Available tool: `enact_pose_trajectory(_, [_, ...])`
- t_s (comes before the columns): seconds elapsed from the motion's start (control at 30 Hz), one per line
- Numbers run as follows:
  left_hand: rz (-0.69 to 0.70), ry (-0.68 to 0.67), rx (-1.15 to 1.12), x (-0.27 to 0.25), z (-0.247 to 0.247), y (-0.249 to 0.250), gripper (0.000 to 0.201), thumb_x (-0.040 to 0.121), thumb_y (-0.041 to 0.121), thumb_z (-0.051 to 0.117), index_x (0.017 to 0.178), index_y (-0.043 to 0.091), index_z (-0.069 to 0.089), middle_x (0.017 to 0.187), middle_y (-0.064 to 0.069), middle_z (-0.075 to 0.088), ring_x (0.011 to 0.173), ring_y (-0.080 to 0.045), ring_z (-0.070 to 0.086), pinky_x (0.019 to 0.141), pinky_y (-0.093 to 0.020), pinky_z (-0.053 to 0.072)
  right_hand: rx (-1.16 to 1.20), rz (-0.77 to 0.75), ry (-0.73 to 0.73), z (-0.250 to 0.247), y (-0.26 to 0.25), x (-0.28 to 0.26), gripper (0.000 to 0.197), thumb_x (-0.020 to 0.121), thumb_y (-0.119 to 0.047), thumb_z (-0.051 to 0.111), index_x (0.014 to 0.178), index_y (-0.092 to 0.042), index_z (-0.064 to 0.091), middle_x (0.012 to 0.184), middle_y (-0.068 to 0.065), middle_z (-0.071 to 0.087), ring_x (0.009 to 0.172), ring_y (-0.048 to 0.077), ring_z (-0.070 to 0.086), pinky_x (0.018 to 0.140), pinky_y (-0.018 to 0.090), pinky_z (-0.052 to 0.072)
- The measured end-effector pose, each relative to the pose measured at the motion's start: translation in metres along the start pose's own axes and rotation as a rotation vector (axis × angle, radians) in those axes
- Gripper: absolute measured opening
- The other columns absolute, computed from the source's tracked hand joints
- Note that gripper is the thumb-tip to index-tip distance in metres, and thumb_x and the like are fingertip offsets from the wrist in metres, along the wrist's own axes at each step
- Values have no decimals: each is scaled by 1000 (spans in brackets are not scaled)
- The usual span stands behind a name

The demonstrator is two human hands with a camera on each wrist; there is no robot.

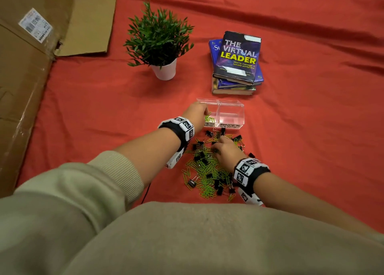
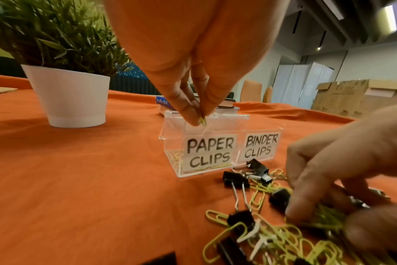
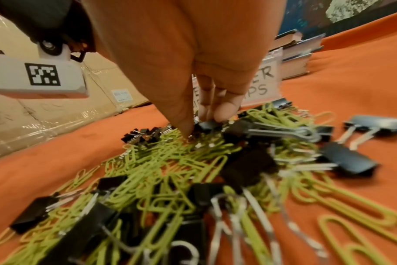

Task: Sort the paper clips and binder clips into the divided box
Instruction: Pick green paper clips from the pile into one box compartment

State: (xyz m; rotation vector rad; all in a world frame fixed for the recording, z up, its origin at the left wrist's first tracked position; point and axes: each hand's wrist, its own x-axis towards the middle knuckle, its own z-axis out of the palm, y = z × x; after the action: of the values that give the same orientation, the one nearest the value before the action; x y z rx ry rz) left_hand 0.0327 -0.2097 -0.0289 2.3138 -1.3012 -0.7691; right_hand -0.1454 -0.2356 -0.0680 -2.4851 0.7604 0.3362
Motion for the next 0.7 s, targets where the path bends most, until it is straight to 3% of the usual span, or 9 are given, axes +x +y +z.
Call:
enact_pose_trajectory(0.13, [59, 55, -30, -15, 7, -1, 18, 89, 3, 53, 102, 10, 63, 111, -5, 59, 96, -19, 58, 88, -30, 49, 25, -3, 102, -5, 8, -6, 29, 90, -5, 51, 116, -8, 63, 104, 9, 52, 104, 27, 49, 91, 34, 45])
enact_pose_trajectory(0.23, [77, 69, -61, -42, 14, -8, 15, 89, 7, 54, 100, 13, 63, 104, 1, 55, 89, -14, 55, 84, -25, 48, 22, -93, 97, 0, -9, -8, 28, 90, -13, 55, 117, -10, 60, 109, 6, 52, 110, 24, 47, 95, 35, 47])
enact_pose_trajectory(0.43, [-44, -85, 28, -95, 39, -45, 16, 85, 8, 55, 98, 12, 64, 104, -8, 57, 97, -26, 58, 85, -30, 43, -43, -154, -57, 20, -37, -6, 42, 84, -15, 61, 125, -11, 53, 121, 11, 45, 115, 28, 42, 98, 40, 44])
enact_pose_trajectory(0.57, [-71, -149, 82, -119, 56, -56, 25, 87, 19, 61, 111, 14, 58, 117, -7, 54, 109, -24, 55, 93, -32, 44, 16, -95, -58, 18, -26, -8, 22, 89, -13, 57, 110, -9, 61, 113, 9, 48, 107, 24, 47, 93, 33, 44])
enact_pose_trajectory(0.7, [-101, -117, 80, -124, 66, -56, 40, 85, 29, 66, 120, 14, 53, 124, -6, 51, 114, -23, 53, 99, -36, 45, 102, 25, 25, 9, -11, -9, 13, 89, -8, 55, 99, -8, 64, 109, 6, 51, 93, 19, 54, 88, 26, 50])
